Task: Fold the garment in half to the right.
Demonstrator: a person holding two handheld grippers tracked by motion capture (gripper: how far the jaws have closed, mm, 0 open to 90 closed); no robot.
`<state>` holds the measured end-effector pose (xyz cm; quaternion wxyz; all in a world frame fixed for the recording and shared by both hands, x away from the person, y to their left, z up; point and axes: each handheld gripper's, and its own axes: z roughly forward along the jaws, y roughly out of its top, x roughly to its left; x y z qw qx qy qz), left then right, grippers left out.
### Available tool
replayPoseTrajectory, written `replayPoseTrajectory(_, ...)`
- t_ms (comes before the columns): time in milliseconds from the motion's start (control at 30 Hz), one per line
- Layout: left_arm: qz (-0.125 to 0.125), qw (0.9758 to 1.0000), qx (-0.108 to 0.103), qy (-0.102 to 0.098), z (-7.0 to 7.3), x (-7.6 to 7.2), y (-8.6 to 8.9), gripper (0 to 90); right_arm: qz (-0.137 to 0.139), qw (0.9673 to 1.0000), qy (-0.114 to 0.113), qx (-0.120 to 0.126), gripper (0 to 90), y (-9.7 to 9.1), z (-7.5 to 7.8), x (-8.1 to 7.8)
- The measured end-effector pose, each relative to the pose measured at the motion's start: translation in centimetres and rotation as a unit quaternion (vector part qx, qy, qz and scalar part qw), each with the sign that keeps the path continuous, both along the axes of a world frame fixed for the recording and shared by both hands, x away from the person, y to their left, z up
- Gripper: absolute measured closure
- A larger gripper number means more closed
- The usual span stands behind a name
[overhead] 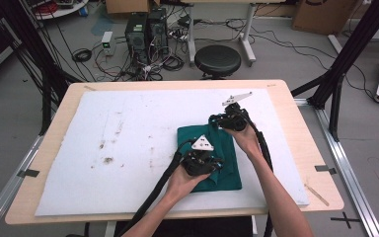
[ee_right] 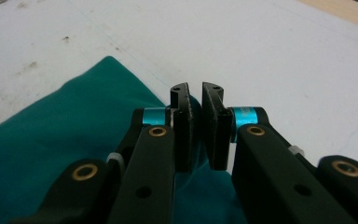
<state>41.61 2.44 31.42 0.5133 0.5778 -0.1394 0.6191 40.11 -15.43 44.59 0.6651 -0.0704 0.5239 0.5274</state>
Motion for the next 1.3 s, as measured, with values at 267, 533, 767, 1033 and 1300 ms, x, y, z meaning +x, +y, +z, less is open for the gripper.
replayPoseTrajectory(267, 0.002, 1.0, 0.006, 0.006, 0.4, 0.3, -1.5, 84.3, 0.001, 0.9999, 0.005, 0.015, 84.1, -1.2, 0.0, 0.5)
replayPoseTrajectory(533, 0.011, 0.9999, 0.008, 0.01, 0.6, 0.7, -2.7, 84.3, -0.004, 0.9995, 0.011, 0.029, 83.9, -2.0, -0.1, 0.8)
replayPoseTrajectory(767, 0.017, 0.9997, 0.008, 0.017, 1.1, 0.9, -3.5, 84.0, -0.011, 0.9989, 0.01, 0.045, 79.7, -2.6, 0.0, 1.2)
replayPoseTrajectory(1033, 0.007, 1.0, -0.007, 0.002, 0.9, 0.2, -2.8, 65.3, 0.005, 0.9974, 0.026, 0.066, 67.2, -3.3, -0.3, 1.0)
replayPoseTrajectory(1300, -0.009, 0.9978, -0.056, -0.036, 1.6, -1.4, 1.1, 58.8, 0.01, 0.9977, 0.007, 0.067, 55.6, -2.8, -1.5, 0.1)
